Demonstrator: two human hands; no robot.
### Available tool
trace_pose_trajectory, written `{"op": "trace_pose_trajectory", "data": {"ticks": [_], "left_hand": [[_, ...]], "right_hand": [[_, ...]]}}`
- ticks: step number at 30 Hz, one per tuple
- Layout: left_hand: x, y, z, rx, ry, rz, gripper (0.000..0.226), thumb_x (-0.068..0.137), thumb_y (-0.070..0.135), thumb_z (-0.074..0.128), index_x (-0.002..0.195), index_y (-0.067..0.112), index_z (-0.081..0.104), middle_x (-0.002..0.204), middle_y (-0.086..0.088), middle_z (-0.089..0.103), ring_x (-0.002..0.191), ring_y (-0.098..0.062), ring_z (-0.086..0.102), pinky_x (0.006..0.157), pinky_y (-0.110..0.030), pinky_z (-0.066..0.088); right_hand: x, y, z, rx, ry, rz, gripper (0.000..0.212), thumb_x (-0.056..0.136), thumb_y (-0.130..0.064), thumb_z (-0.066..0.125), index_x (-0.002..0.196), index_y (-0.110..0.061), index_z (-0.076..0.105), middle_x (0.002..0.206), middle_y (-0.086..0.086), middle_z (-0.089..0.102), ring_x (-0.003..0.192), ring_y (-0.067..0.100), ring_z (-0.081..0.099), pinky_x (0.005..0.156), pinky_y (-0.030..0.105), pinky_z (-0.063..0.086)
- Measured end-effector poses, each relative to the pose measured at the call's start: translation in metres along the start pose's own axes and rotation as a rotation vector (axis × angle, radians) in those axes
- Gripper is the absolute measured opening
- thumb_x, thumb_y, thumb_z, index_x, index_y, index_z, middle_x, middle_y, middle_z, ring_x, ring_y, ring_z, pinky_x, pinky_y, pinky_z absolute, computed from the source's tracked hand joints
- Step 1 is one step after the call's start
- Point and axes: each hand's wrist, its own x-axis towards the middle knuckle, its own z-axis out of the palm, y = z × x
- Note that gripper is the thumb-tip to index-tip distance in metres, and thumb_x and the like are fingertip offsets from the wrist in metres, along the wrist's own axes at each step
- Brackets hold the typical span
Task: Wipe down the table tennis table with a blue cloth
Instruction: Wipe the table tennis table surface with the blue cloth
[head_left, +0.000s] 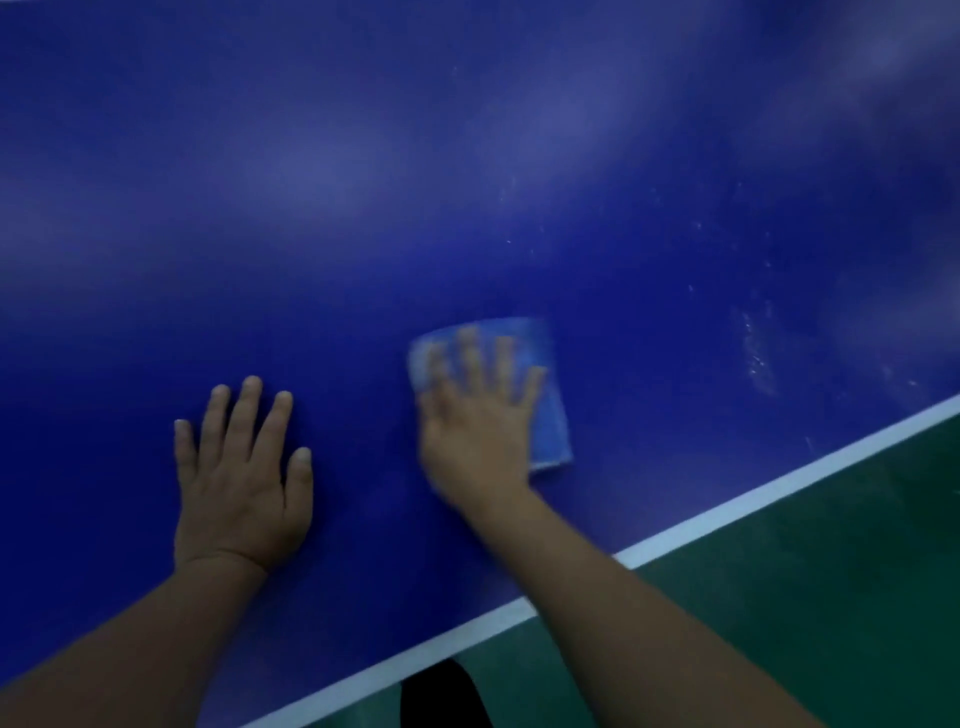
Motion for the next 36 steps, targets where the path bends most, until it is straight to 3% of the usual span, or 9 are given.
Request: {"op": "trace_pose_trajectory", "data": {"ticks": [3, 10, 12, 15, 17, 22, 25, 31, 36], "left_hand": [[-0.001, 0.000, 0.001, 0.009, -0.003, -0.012, 0.071, 0.093, 0.049, 0.021, 0.153, 0.012, 0.035, 0.164, -0.010, 0.018, 0.153, -0.026, 0.002, 0.122, -0.051, -0.006], [-0.001, 0.003, 0.001, 0.007, -0.013, -0.022, 0.071, 0.094, 0.050, 0.020, 0.153, 0.012, 0.034, 0.164, -0.009, 0.017, 0.153, -0.025, 0.001, 0.122, -0.050, -0.008], [-0.002, 0.003, 0.002, 0.015, -0.010, -0.021, 0.070, 0.094, 0.049, 0.020, 0.153, 0.013, 0.033, 0.165, -0.009, 0.016, 0.153, -0.025, 0.000, 0.122, -0.048, -0.009], [-0.001, 0.002, 0.004, 0.018, -0.004, -0.023, 0.070, 0.095, 0.049, 0.020, 0.153, 0.013, 0.033, 0.164, -0.009, 0.017, 0.153, -0.025, 0.001, 0.121, -0.046, -0.011], [0.000, 0.001, 0.005, 0.030, -0.012, -0.025, 0.069, 0.095, 0.049, 0.020, 0.153, 0.014, 0.032, 0.164, -0.009, 0.017, 0.153, -0.025, 0.001, 0.121, -0.045, -0.011], [0.001, 0.001, 0.006, 0.017, -0.019, -0.040, 0.068, 0.095, 0.048, 0.021, 0.153, 0.015, 0.032, 0.164, -0.008, 0.016, 0.153, -0.023, 0.000, 0.121, -0.048, -0.009], [0.001, 0.002, 0.005, 0.020, -0.022, -0.042, 0.068, 0.095, 0.048, 0.021, 0.153, 0.015, 0.032, 0.164, -0.009, 0.017, 0.153, -0.024, 0.000, 0.122, -0.049, -0.007], [0.002, -0.002, 0.007, 0.016, 0.022, -0.023, 0.066, 0.094, 0.045, 0.025, 0.149, 0.012, 0.041, 0.162, -0.012, 0.025, 0.151, -0.029, 0.010, 0.122, -0.051, -0.003], [0.003, -0.002, 0.010, 0.037, 0.065, 0.002, 0.064, 0.093, 0.043, 0.030, 0.146, 0.010, 0.046, 0.159, -0.014, 0.031, 0.149, -0.032, 0.018, 0.119, -0.052, 0.002]], "right_hand": [[-0.028, 0.032, -0.002, -0.014, -0.057, -0.122, 0.053, 0.100, -0.045, 0.036, 0.152, -0.037, 0.034, 0.164, -0.002, 0.026, 0.153, 0.034, 0.013, 0.116, 0.068, 0.007], [-0.047, 0.181, -0.045, 0.045, 0.005, 0.828, 0.054, 0.105, -0.047, 0.021, 0.158, -0.038, 0.015, 0.168, -0.005, 0.007, 0.154, 0.028, 0.000, 0.118, 0.065, 0.001], [-0.051, 0.134, -0.032, 0.009, -0.007, 0.621, 0.054, 0.104, -0.040, 0.024, 0.158, -0.033, 0.020, 0.168, 0.002, 0.012, 0.153, 0.036, 0.004, 0.116, 0.070, 0.001], [-0.094, 0.076, -0.009, -0.037, -0.146, -0.283, 0.052, 0.103, -0.040, 0.030, 0.155, -0.035, 0.029, 0.166, 0.002, 0.019, 0.153, 0.038, 0.008, 0.115, 0.071, 0.006], [-0.097, 0.104, -0.013, -0.026, -0.180, -0.496, 0.050, 0.104, -0.048, 0.032, 0.154, -0.038, 0.031, 0.164, -0.002, 0.024, 0.153, 0.034, 0.014, 0.117, 0.068, 0.009], [-0.045, 0.218, -0.048, -0.067, -0.134, 0.428, 0.062, 0.098, -0.057, 0.012, 0.156, -0.039, 0.019, 0.167, -0.006, 0.010, 0.154, 0.025, 0.003, 0.119, 0.064, 0.005], [-0.045, 0.201, -0.046, -0.006, -0.092, 0.626, 0.061, 0.099, -0.056, 0.012, 0.158, -0.040, 0.013, 0.168, -0.008, 0.003, 0.154, 0.025, -0.002, 0.119, 0.065, 0.001], [-0.016, 0.032, -0.006, 0.004, -0.082, -0.243, 0.050, 0.101, -0.046, 0.037, 0.149, -0.036, 0.041, 0.163, -0.001, 0.028, 0.152, 0.036, 0.014, 0.117, 0.068, 0.005], [0.092, -0.005, 0.001, 0.018, -0.148, -0.622, 0.051, 0.101, -0.047, 0.033, 0.150, -0.036, 0.040, 0.163, -0.002, 0.029, 0.151, 0.033, 0.019, 0.117, 0.067, 0.006]]}}
